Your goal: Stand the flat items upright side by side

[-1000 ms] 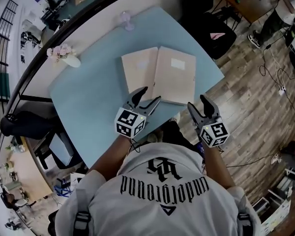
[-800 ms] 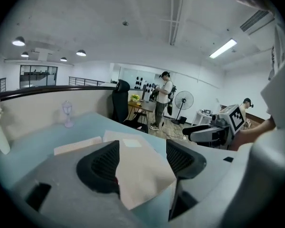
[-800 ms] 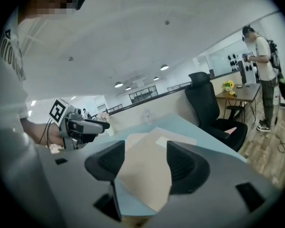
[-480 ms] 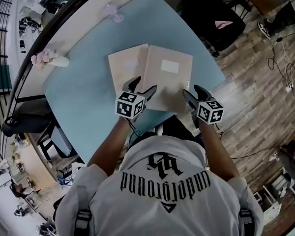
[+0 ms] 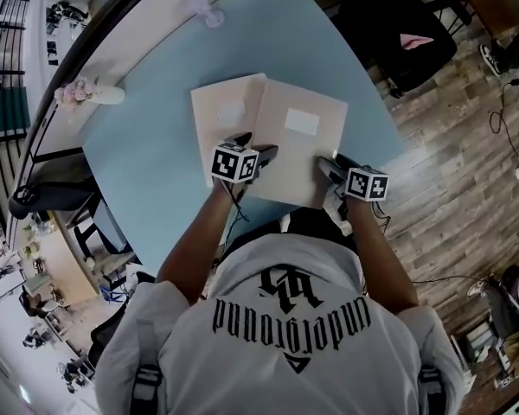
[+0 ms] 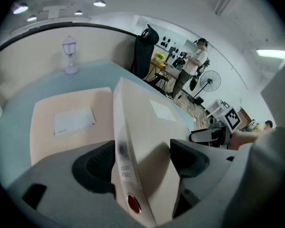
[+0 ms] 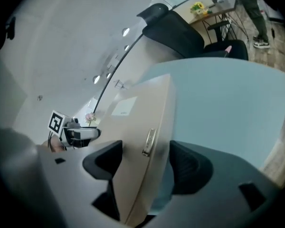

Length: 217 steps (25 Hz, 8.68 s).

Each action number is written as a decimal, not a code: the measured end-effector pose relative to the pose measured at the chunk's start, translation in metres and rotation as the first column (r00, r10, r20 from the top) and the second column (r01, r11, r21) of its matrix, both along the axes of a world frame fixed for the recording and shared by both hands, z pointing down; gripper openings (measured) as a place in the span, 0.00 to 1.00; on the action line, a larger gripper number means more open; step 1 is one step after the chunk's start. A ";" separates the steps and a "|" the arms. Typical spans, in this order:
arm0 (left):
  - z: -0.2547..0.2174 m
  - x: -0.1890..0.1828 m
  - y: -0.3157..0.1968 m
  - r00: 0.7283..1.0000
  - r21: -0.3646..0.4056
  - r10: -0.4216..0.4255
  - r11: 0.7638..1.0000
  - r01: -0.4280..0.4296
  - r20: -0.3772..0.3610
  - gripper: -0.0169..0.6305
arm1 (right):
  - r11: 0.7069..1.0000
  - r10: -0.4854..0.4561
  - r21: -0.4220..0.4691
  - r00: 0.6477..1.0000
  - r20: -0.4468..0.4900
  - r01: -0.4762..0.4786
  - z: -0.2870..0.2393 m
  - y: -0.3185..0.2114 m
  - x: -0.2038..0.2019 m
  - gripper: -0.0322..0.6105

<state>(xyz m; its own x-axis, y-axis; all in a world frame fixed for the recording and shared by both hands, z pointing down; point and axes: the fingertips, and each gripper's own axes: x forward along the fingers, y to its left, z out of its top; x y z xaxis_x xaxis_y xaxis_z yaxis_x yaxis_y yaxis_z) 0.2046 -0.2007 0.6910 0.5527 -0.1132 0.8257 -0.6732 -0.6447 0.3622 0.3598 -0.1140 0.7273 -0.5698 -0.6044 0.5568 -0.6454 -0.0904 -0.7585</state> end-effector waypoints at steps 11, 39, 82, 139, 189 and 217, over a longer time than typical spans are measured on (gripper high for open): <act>-0.009 0.000 0.001 1.000 0.013 -0.013 1.000 0.013 -0.003 0.56 | 0.999 -0.033 -0.005 0.999 0.015 0.033 -0.007 -0.003 -0.008 0.48; -0.149 -0.358 0.029 0.935 0.390 -0.344 0.852 0.348 -0.083 0.55 | 0.774 -0.341 0.340 0.805 -0.486 0.534 -0.179 -0.059 -0.338 0.45; -0.052 -0.551 0.006 0.874 0.524 -0.479 0.726 0.446 -0.081 0.55 | 0.611 -0.262 0.291 0.534 -0.804 0.737 -0.103 -0.123 -0.537 0.46; -0.072 -0.188 -0.011 0.991 0.373 -0.084 0.921 0.116 -0.101 0.59 | 0.850 -0.227 0.222 0.711 -0.665 0.478 -0.114 -0.095 -0.185 0.53; -0.081 -0.227 0.015 0.939 0.363 -0.322 0.866 0.345 -0.126 0.54 | 0.804 -0.234 0.298 0.735 -0.637 0.515 -0.125 -0.063 -0.206 0.50; -0.155 -0.505 0.166 0.825 0.646 -0.536 0.569 0.509 -0.179 0.53 | 0.455 -0.105 0.464 0.564 -0.819 0.760 -0.213 0.037 -0.493 0.50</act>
